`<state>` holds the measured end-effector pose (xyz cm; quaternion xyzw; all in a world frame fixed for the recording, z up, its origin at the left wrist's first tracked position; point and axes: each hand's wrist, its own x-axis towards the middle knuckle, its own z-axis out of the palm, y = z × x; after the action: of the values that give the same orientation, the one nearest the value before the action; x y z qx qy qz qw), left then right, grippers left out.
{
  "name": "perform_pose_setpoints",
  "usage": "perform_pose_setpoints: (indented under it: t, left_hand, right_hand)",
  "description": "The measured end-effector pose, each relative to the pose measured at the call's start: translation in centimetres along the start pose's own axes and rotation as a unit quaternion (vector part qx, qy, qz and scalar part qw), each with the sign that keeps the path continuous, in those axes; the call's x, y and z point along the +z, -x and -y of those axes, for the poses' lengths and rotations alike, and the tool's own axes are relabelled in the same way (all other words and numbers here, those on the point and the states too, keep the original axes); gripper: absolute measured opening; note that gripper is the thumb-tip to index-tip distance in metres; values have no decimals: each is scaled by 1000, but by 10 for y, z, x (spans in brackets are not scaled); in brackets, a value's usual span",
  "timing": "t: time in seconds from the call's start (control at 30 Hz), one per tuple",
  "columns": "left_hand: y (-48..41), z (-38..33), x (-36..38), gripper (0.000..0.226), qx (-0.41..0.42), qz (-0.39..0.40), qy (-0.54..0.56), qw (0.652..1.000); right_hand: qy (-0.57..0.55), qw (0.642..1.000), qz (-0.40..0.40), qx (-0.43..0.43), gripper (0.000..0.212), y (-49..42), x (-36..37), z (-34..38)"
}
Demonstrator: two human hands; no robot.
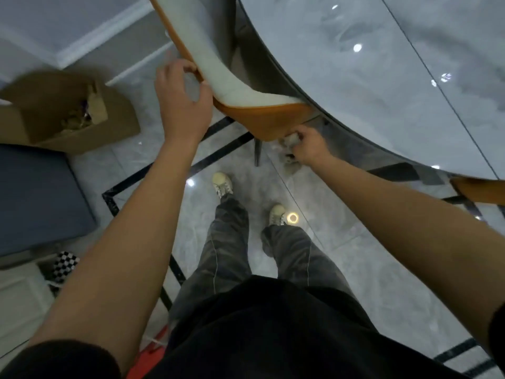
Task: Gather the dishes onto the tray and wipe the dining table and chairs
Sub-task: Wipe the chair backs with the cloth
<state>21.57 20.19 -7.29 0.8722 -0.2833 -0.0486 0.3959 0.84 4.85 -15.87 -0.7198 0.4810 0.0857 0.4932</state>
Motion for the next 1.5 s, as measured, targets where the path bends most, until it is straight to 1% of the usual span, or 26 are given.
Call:
perform_pose_setpoints:
  t: [0.03,0.07,0.1,0.13,0.17,0.2,0.3,0.33,0.37,0.47,0.6,0.73,0.83,0.9,0.97,1.03,1.07,1.13,1.17,1.2,1.23,1.27,1.3,1.4,1.47,1.5]
  left_hand:
    - [-3,-1,-1,31,28,6,-33,999]
    - [-10,-2,-3,35,54,10,-60,997]
    - [-15,0,-5,38,81,25,-87,993]
    - [-22,1,-7,38,101,44,-115,987]
    - [-29,4,-9,38,115,67,-142,981]
    - [-33,5,-10,37,120,86,-161,976]
    - [-38,12,-8,35,145,98,-164,971]
    - [-38,13,-7,34,155,98,-157,970]
    - [-39,16,-6,33,165,95,-149,970]
    - [-41,22,-3,30,184,84,-123,972]
    - [-47,32,-3,29,225,78,-100,966]
    - [-65,52,-12,22,290,73,-82,951]
    - [-75,62,-24,24,337,99,-65,934]
    - [-86,65,-35,30,353,140,-75,922]
    - [-97,64,-43,37,352,188,-100,911]
    - [-113,64,-50,42,344,218,-113,906]
    - [-121,64,-51,43,335,226,-123,907]
    - [-136,66,-53,38,303,219,-166,912]
    - [-143,69,-53,29,278,215,-184,918]
    - [-149,71,-54,21,254,221,-195,921]
    - [-155,76,-54,17,234,231,-197,924]
    - [-162,80,-54,17,222,242,-193,925]
    - [-165,83,-56,20,212,255,-184,925]
    - [-164,81,-63,33,210,272,-176,922]
    - [-164,80,-66,26,211,273,-178,922]
    - [-166,81,-67,20,215,274,-176,921]
  right_hand:
    - [-145,986,-27,79,19,-8,6,-5]
    - [-267,951,-47,146,15,-18,10,-5]
    - [-372,906,-54,196,11,-27,18,-9]
    - [-444,866,-63,221,24,-51,28,-24]
    - [-484,842,-77,223,42,-66,35,-30]
    - [-513,821,-102,228,50,-69,36,-23]
    - [-616,731,-150,252,32,-64,33,12]
    - [-632,717,-159,247,33,-58,32,23]
    - [-634,716,-165,241,33,-54,35,29]
    - [-623,726,-207,203,23,-38,50,42]
    - [-649,713,-224,141,30,-17,68,53]
    - [-678,690,-215,137,23,-5,106,81]
    - [-691,678,-210,136,27,-2,131,107]
    - [-706,668,-198,129,28,2,148,120]
    - [-720,658,-176,132,27,8,164,125]
    - [-720,652,-182,155,27,7,183,124]
    - [-727,639,-186,170,29,3,190,123]
    - [-742,613,-186,197,30,-12,201,124]
    - [-741,609,-196,204,22,-24,204,126]
    - [-743,603,-211,197,18,-33,203,128]
    - [-750,594,-220,189,25,-47,205,128]
    - [-751,594,-219,190,29,-58,203,133]
    - [-766,577,-216,182,28,-67,202,139]
    - [-785,569,-192,153,22,-72,205,164]
    - [-799,557,-180,139,12,-69,215,180]
    - [-798,557,-175,150,15,-69,221,185]
